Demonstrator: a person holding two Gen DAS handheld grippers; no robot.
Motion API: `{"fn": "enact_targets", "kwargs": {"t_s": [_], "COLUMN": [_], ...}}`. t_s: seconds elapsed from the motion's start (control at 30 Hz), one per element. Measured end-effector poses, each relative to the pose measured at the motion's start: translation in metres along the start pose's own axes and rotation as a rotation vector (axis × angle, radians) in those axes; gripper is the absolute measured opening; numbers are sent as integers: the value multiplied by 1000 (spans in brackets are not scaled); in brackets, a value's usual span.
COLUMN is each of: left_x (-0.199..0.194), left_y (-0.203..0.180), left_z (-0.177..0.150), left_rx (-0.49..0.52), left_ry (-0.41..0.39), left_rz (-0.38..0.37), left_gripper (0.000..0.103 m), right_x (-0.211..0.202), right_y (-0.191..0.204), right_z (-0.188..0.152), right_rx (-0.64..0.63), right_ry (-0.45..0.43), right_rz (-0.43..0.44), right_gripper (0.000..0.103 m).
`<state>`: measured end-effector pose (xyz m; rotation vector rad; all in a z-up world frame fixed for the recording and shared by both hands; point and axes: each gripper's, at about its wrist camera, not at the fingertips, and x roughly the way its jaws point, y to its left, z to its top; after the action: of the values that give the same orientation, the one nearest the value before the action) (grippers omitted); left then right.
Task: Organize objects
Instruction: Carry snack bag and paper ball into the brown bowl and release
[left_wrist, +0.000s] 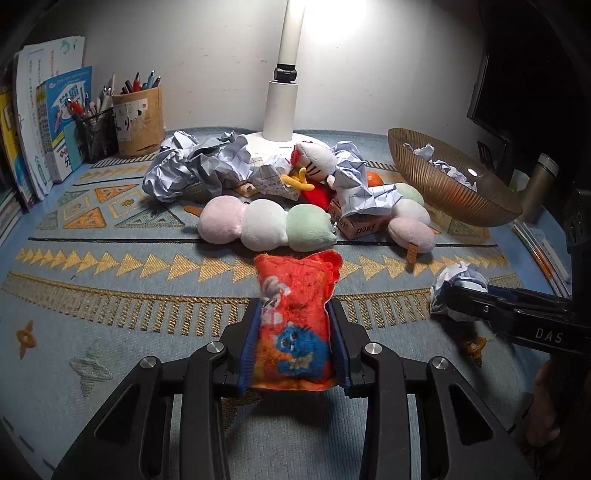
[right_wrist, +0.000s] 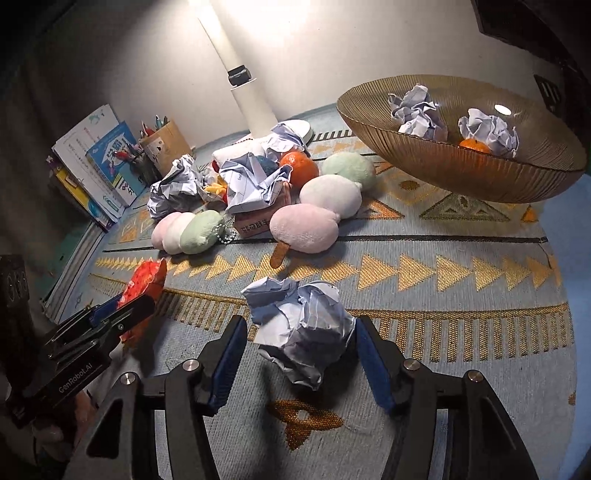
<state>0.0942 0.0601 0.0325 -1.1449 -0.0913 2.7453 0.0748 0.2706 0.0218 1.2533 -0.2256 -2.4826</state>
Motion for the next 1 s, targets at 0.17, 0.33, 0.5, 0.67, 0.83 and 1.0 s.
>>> {"fn": "enact_targets", "kwargs": {"t_s": [0.17,0.33,0.5,0.67,0.83,1.0], "left_x": [-15,-31,-9,40,61,63], "left_y": [-17,-62,-112,-147,-174,-169], "left_z": [10,65,118,143,150,146], "left_rx": [18,81,121,125,197,168], "left_ry": [-32,-123,-169,-112,-127,-144], "left_rz": [-47,-162,-241,-288,-274,-277], "left_gripper": [32,32,32,32,35,84], "right_x": [-27,-95,-129,-109,-91,-86], "right_y": [3,-19,-66,-104,-126,-141], "right_z": [0,32,71,100,111,110], "right_rx": [-25,6,119,211,256,291], "right_ry": [-79,-285,-407,-372,-332,-321], "right_rz": [19,-69,-232,-256,-236,-217], "right_gripper": [46,46,46,46,48,67]}}
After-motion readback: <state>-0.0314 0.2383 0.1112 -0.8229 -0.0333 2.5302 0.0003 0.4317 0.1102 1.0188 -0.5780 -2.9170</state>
